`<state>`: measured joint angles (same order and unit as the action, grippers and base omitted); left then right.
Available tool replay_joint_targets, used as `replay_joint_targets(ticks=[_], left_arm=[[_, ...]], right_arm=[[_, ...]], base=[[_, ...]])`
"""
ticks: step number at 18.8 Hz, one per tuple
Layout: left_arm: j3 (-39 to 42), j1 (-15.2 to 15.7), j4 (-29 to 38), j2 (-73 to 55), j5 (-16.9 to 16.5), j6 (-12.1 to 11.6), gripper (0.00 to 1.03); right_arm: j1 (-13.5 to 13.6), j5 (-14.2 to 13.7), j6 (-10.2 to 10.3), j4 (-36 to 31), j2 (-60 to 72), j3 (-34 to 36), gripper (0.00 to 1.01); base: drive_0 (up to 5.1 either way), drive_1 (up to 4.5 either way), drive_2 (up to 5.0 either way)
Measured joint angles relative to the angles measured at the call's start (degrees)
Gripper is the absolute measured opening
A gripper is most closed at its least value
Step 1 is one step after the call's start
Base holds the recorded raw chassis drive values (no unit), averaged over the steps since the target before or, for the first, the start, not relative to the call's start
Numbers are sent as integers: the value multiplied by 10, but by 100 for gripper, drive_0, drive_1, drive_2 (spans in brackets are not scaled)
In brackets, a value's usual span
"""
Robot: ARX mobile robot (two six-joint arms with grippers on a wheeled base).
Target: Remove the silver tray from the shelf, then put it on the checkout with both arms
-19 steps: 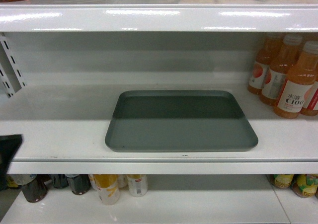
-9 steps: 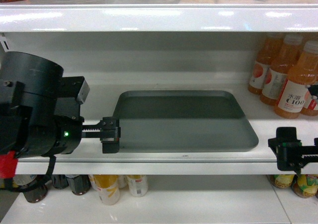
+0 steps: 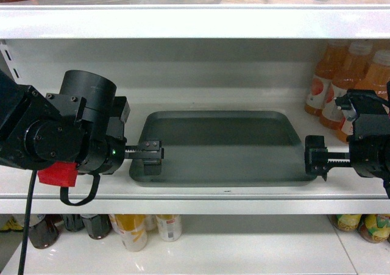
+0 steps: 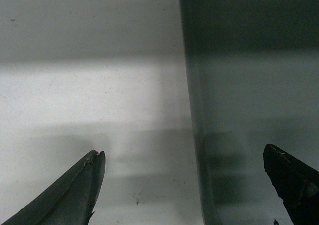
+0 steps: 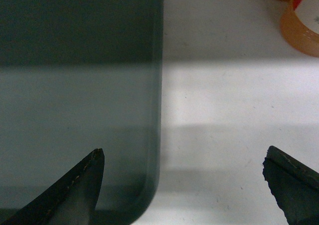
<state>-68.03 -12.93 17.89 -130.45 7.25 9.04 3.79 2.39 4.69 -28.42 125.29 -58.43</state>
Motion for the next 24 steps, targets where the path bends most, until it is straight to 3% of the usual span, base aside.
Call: replay_joint_targets(ticks=[3, 12, 19, 21, 24], left_arm=[[-31, 2, -19, -24, 8, 1, 98], [-66, 8, -36, -41, 12, 2, 98], [-79, 9, -47, -47, 7, 11, 98], [-86, 11, -59, -50, 6, 15, 97], [-94, 14, -68, -55, -2, 33, 83]], right_arm=[[12, -8, 3, 24, 32, -54, 98], [28, -16, 13, 74, 71, -118, 98], [38, -41, 18, 124, 108, -173, 98], [41, -46, 18, 128, 116, -188, 85], [46, -54, 14, 135, 124, -202, 71]], base=[[0, 0, 0], [0, 0, 0], [0, 0, 0], [0, 0, 0], [0, 0, 0]])
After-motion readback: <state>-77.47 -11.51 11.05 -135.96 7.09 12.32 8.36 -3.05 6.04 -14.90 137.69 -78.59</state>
